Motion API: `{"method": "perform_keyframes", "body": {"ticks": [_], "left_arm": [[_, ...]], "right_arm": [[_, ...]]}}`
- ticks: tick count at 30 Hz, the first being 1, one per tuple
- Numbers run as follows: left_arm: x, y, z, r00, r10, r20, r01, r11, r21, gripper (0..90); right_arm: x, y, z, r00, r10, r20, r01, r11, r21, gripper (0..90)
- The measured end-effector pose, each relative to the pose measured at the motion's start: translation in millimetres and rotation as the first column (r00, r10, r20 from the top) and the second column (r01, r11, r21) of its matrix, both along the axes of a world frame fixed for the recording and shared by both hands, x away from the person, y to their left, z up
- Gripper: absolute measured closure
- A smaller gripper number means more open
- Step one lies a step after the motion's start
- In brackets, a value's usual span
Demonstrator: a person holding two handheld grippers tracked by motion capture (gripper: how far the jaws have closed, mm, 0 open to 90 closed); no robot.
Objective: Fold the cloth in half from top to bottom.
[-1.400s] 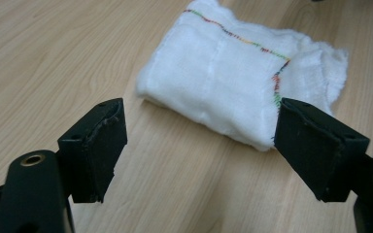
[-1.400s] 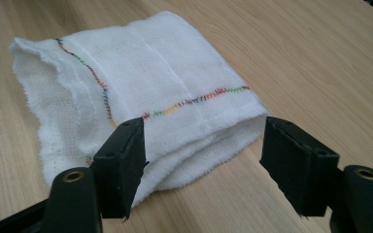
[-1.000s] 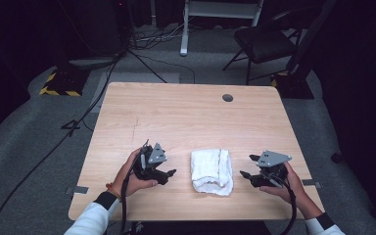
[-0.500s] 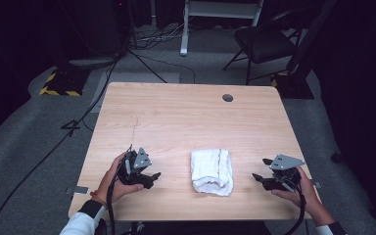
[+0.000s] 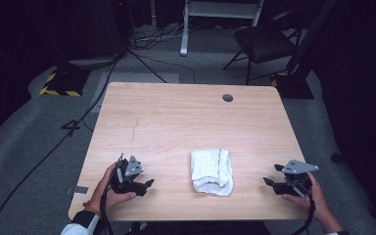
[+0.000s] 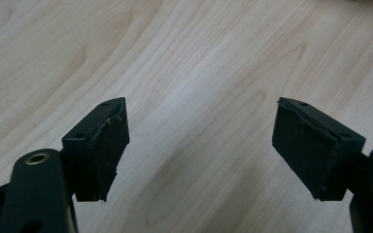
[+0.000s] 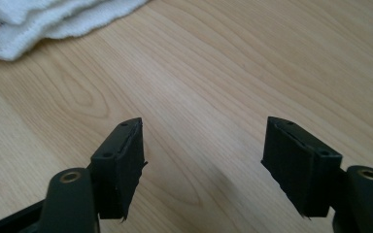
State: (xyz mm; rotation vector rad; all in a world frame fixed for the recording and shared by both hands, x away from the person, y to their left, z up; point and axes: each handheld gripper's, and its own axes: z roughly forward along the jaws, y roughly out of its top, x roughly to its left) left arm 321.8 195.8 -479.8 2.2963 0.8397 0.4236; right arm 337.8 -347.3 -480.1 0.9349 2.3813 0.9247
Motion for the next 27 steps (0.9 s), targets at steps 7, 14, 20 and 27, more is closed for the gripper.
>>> {"method": "perform_keyframes", "body": {"ticks": [7, 14, 20, 27], "left_arm": [[0.6, 13.2, -6.3, 0.9978, -0.009, -0.066, 0.006, 0.9991, -0.042, 21.1], [1.8, 36.8, -19.4, 0.9950, 0.055, -0.083, -0.059, 0.9970, -0.050, 19.8], [-1.4, 45.5, -24.0, 0.9948, 0.089, -0.048, -0.093, 0.9922, -0.083, 19.0], [-2.1, 45.0, -23.7, 0.9941, 0.099, -0.045, -0.102, 0.9919, -0.076, 18.8]], "right_arm": [[-1.8, -23.9, -11.9, 0.9950, -0.092, -0.038, 0.094, 0.995, 0.046, 31.0], [0.0, -38.8, -21.3, 0.9864, -0.148, -0.072, 0.156, 0.981, 0.118, 26.6], [0.6, -39.0, -22.9, 0.9863, -0.153, -0.061, 0.160, 0.979, 0.124, 24.8], [1.3, -38.2, -23.1, 0.9851, -0.161, -0.061, 0.167, 0.978, 0.123, 23.7]]}}
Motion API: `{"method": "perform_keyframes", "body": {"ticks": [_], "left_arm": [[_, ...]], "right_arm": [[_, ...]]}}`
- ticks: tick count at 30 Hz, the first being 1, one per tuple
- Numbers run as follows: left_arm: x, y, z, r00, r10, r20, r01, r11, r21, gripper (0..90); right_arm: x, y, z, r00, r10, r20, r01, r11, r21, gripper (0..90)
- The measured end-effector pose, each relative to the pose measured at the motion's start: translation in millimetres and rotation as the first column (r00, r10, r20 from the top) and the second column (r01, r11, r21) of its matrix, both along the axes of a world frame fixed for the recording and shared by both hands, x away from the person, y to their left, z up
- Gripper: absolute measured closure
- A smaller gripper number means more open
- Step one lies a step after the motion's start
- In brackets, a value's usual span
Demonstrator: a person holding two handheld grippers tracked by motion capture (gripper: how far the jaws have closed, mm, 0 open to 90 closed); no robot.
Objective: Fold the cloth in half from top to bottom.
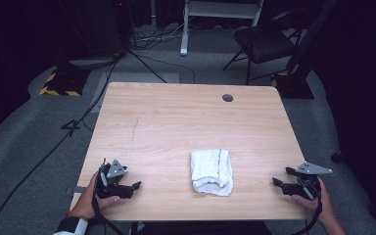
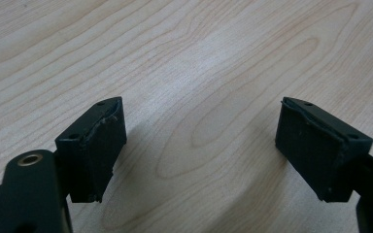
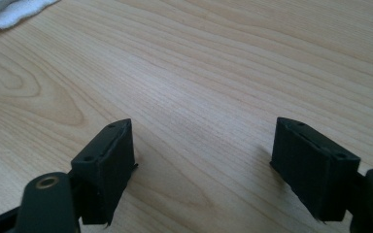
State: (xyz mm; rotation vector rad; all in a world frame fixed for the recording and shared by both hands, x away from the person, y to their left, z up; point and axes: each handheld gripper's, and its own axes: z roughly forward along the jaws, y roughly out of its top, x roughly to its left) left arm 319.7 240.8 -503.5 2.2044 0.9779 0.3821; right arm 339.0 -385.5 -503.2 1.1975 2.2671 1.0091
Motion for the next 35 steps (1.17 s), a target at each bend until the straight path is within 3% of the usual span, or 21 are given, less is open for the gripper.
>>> {"method": "perform_keyframes", "body": {"ticks": [35], "left_arm": [[1.5, -1.3, -0.1, 1.0000, 0.006, -0.001, -0.006, 1.0000, 0.000, 17.7]], "right_arm": [[-0.5, -0.1, -0.1, 1.0000, -0.005, 0.000, 0.005, 1.000, 0.001, 23.8]]}}
